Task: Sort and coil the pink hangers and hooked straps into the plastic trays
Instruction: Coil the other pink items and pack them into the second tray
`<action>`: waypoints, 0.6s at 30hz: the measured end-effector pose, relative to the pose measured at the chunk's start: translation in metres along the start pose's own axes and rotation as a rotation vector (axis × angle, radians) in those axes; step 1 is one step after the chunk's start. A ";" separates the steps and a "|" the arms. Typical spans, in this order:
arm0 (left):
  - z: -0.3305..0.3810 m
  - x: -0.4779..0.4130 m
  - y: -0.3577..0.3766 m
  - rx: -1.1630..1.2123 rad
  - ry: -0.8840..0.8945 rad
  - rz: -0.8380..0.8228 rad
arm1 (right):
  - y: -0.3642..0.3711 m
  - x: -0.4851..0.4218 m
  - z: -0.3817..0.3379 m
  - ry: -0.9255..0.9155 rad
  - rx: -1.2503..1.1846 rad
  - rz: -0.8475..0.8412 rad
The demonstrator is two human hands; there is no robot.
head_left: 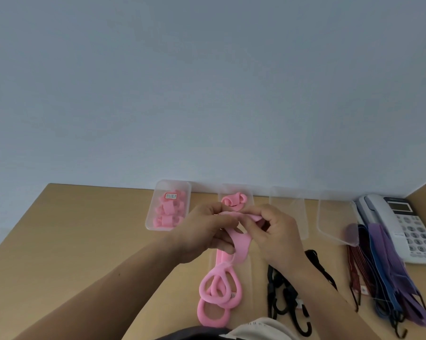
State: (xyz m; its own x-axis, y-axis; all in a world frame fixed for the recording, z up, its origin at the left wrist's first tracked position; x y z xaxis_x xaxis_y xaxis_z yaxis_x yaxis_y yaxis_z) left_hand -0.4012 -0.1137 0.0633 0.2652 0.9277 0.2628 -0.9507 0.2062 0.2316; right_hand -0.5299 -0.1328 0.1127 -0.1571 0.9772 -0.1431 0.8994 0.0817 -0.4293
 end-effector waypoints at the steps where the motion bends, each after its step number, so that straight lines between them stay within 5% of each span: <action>1: 0.001 0.000 0.001 0.028 -0.012 0.002 | 0.000 0.001 -0.005 -0.051 0.027 0.019; 6: 0.002 -0.001 -0.002 0.067 -0.015 0.033 | -0.001 0.004 -0.018 -0.207 0.087 0.033; 13: 0.012 -0.002 -0.011 -0.052 0.123 0.084 | 0.013 0.002 0.019 0.165 -0.326 -0.161; 18: 0.022 -0.001 -0.005 -0.193 0.241 0.055 | 0.022 0.004 0.019 0.195 -0.322 -0.245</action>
State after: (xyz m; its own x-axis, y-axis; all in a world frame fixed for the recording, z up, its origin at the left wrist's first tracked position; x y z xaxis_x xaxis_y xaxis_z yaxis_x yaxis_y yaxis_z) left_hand -0.3936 -0.1220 0.0823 0.1886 0.9814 0.0353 -0.9816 0.1874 0.0354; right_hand -0.5182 -0.1303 0.0853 -0.3291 0.9376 0.1124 0.9313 0.3420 -0.1258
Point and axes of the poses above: each hand's wrist, its own x-axis away from the middle knuckle, its own y-axis out of the palm, z = x × y, the point moved 10 cm from there along -x, towards the middle knuckle, and after that the axes turned 5 degrees about y, right-handed, at the moved point
